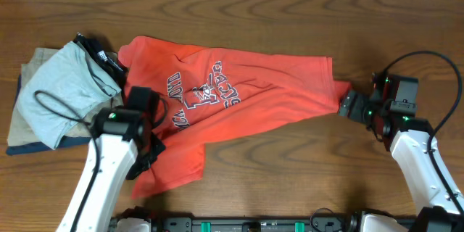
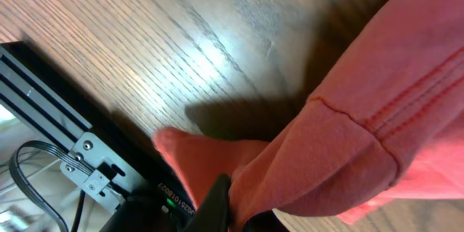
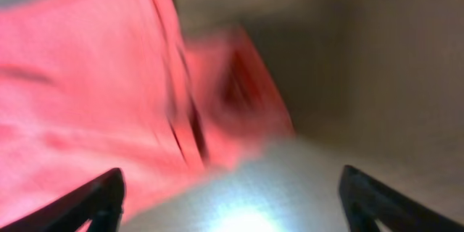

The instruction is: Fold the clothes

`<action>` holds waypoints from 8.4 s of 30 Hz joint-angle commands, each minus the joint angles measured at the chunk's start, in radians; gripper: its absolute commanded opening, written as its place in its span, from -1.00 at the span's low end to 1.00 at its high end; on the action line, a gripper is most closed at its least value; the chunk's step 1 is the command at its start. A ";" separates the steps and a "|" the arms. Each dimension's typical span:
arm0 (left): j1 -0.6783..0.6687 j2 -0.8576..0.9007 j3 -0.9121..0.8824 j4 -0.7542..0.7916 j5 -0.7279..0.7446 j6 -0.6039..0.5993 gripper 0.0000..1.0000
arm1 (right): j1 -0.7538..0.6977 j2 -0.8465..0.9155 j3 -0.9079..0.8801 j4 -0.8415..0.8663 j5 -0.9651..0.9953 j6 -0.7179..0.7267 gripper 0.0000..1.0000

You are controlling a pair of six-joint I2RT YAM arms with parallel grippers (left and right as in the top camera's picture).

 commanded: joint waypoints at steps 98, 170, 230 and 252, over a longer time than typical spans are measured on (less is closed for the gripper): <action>0.010 -0.066 -0.002 0.025 0.000 0.020 -0.88 | -0.023 0.192 0.543 -0.450 -0.026 -0.003 -0.97; 0.010 0.062 -0.002 0.251 0.000 0.032 -0.70 | -0.079 0.500 0.268 -0.351 0.073 0.013 0.07; 0.010 0.277 -0.064 0.541 0.281 0.279 0.40 | -0.304 0.276 0.455 -0.618 0.098 0.052 -0.98; 0.011 0.213 0.269 0.299 0.301 0.436 -0.89 | -0.305 0.276 0.493 -0.684 0.003 -0.008 -0.98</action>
